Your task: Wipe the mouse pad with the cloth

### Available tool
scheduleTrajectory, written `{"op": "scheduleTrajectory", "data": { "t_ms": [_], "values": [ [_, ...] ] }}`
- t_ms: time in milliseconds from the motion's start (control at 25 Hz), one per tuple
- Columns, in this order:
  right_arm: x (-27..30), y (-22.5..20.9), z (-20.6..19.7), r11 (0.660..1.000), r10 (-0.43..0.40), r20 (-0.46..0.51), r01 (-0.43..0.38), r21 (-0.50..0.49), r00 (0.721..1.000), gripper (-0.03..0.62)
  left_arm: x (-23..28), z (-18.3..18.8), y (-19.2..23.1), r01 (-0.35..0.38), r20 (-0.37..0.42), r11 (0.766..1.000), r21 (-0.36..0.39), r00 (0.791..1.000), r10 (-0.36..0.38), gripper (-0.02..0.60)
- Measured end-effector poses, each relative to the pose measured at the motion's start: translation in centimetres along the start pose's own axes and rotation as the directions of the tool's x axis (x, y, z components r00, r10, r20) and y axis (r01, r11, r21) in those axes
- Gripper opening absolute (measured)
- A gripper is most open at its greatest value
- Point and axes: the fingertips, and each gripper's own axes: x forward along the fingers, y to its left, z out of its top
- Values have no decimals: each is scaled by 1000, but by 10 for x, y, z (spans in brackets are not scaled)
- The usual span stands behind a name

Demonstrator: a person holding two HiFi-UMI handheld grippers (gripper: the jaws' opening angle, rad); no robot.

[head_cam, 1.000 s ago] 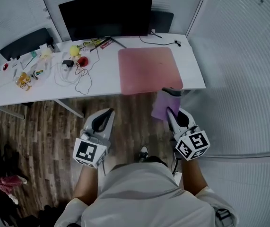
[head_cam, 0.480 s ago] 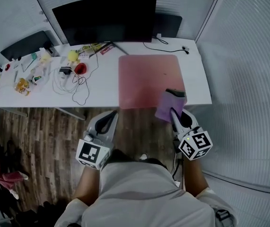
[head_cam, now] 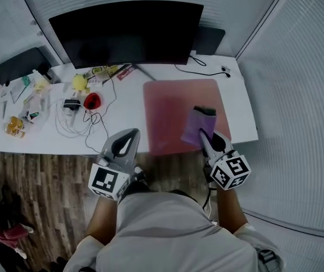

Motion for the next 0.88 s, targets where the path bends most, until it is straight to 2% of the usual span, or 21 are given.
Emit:
{"op": "scheduleTrajectory", "data": {
  "t_ms": [160, 280, 480, 640, 880],
  "values": [
    [66, 26, 21, 1000, 7, -13, -7, -24, 1000, 48, 5, 3, 68, 18, 0, 1000, -18, 1000, -18, 2],
    [112, 46, 20, 998, 36, -52, -39, -43, 998, 48, 7, 1, 111, 10, 6, 1000, -24, 1000, -10, 2],
    [177, 63, -2, 994, 95, -162, -102, -36, 982, 48, 7, -18, 145, -13, -22, 998, -66, 1000, 11, 2],
    [231, 61, -42, 991, 131, -275, -131, 20, 952, 48, 12, -32, 154, -38, -64, 996, -81, 997, 33, 2],
    [294, 74, -96, 950, 303, -363, -308, 46, 881, 48, 13, -47, 156, -142, -125, 986, -85, 984, 131, 2]
  ]
}}
